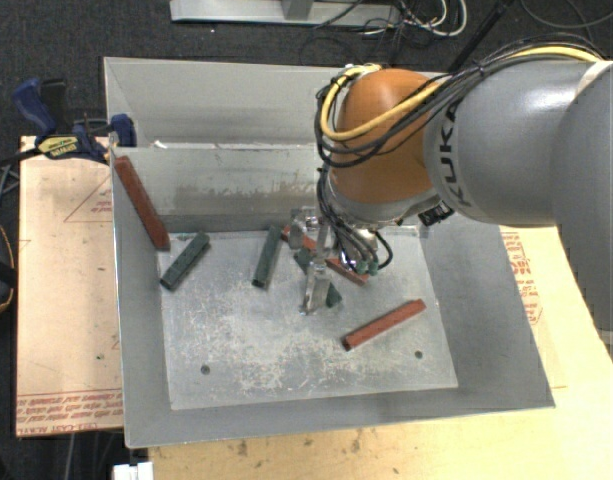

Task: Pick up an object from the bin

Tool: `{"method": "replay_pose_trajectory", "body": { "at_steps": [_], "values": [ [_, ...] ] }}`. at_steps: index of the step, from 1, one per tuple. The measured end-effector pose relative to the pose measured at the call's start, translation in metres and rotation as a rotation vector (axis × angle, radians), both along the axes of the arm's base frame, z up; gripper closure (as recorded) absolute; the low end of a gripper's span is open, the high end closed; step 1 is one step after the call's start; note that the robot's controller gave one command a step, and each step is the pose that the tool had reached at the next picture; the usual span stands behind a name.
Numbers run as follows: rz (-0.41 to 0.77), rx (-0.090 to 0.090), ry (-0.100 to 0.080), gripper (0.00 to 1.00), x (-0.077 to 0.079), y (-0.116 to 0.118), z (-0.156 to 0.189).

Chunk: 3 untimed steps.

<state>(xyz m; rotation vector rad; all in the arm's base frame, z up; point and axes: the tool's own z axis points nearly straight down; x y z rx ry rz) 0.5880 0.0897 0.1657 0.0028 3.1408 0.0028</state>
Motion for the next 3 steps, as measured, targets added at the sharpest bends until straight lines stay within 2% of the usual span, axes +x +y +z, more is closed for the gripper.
{"method": "replay_pose_trajectory", "body": {
  "at_steps": [1,2,3],
  "values": [
    [0.000,0.000,0.000,0.00,0.000,0.000,0.000],
    [0.027,0.002,-0.013,0.00,0.040,-0.032,-0.035],
    [-0.080,-0.005,-0.003,0.00,0.040,-0.045,-0.079]
  ]
}}
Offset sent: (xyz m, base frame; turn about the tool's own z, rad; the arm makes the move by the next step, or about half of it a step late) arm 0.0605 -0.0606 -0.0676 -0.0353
